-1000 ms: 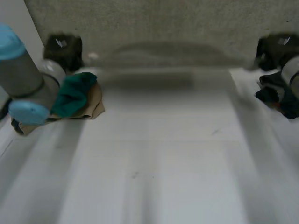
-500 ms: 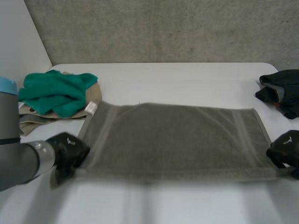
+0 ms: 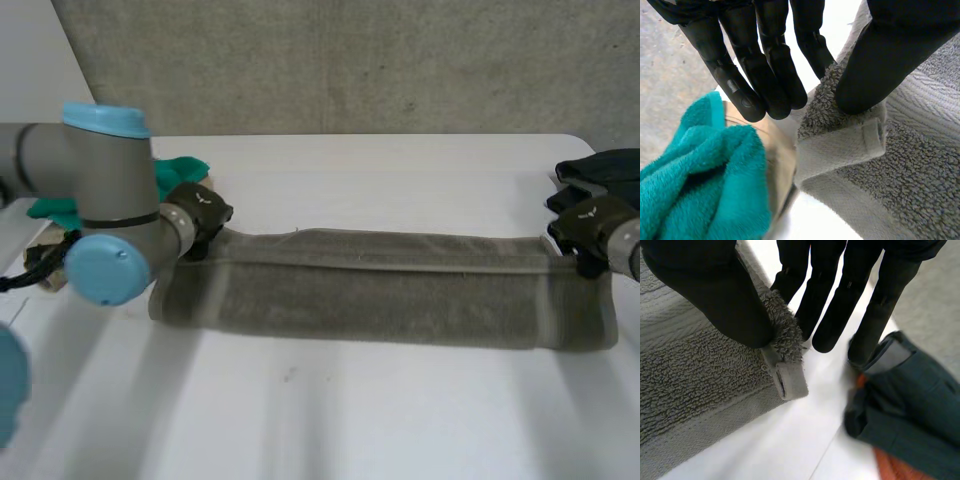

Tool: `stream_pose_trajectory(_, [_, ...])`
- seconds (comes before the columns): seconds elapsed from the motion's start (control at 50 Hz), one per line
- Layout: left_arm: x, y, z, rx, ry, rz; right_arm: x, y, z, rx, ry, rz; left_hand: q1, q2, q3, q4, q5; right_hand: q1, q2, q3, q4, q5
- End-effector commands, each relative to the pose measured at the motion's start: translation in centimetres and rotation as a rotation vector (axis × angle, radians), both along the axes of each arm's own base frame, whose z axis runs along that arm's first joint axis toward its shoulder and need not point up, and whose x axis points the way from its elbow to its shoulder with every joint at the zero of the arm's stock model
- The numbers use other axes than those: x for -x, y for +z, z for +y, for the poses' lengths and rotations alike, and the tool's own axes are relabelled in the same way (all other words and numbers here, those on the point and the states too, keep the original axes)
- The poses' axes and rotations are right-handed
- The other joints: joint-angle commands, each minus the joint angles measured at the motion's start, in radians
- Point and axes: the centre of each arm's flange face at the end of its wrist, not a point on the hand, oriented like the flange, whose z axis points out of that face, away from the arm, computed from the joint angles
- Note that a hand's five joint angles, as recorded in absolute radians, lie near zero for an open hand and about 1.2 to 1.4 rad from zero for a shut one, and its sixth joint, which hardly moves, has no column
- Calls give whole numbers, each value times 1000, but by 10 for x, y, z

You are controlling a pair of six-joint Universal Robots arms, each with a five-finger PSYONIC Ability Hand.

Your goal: Fold the laundry.

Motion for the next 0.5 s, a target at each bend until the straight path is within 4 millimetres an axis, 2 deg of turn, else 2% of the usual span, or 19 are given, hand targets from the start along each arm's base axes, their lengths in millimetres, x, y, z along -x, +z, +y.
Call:
stream_pose_trajectory(0.02, [9,-14,-31,68,38,-16,-12,-11,-37,146,-9,-16,247,200,207,201,236,259,216,206,198,215])
stream_pose_trajectory(0.08, [17,-18,-37,89,5,14,-17,-16,-49,189,-17,-27,247,200,207,201,236,259,216,206,198,215])
stream_pose_trajectory(0.1, [20,-19,-38,96,-11,26,-18,-17,-52,199,-21,-30,23,-24,-17,-23,12,259,216,206,198,215])
stream_pose_trajectory(0.12, [25,-19,-40,115,-39,48,-21,-20,-56,208,-33,-37,-790,-837,-830,-836,-801,-378,-421,-431,-439,-422])
stream_pose_trajectory(0.14, [27,-19,-41,124,-48,58,-23,-22,-58,207,-42,-38,-975,-1022,-1015,-1021,-986,-823,-866,-876,-884,-867])
stream_pose_trajectory(0.16, [28,-18,-42,134,-59,70,-23,-23,-59,207,-55,-36,-975,-1022,-1015,-1021,-986,-962,-1006,-1016,-1024,-1007])
stream_pose_trajectory(0.26, [24,-1,-44,168,-64,112,-20,-18,-55,163,-119,-42,-975,-1022,-1015,-1021,-986,-962,-1006,-1016,-1024,-1007])
stream_pose_trajectory(0.32, [12,13,-41,157,-33,158,-16,-1,-44,124,-127,-83,-975,-1022,-1015,-1021,-986,-962,-1006,-1016,-1024,-1007])
stream_pose_trajectory(0.4, [-2,24,-21,75,-19,229,-4,27,-22,86,-148,-167,-975,-1022,-1015,-1021,-986,-962,-1006,-1016,-1024,-1007])
stream_pose_trajectory(0.46, [-8,27,-2,19,-47,261,7,35,-5,44,-165,-195,-975,-1022,-1015,-1021,-986,-962,-1006,-1016,-1024,-1007])
stream_pose_trajectory(0.5, [-10,28,6,1,-70,270,12,32,5,-3,-171,-203,-975,-1022,-1015,-1021,-986,-962,-1006,-1016,-1024,-1007])
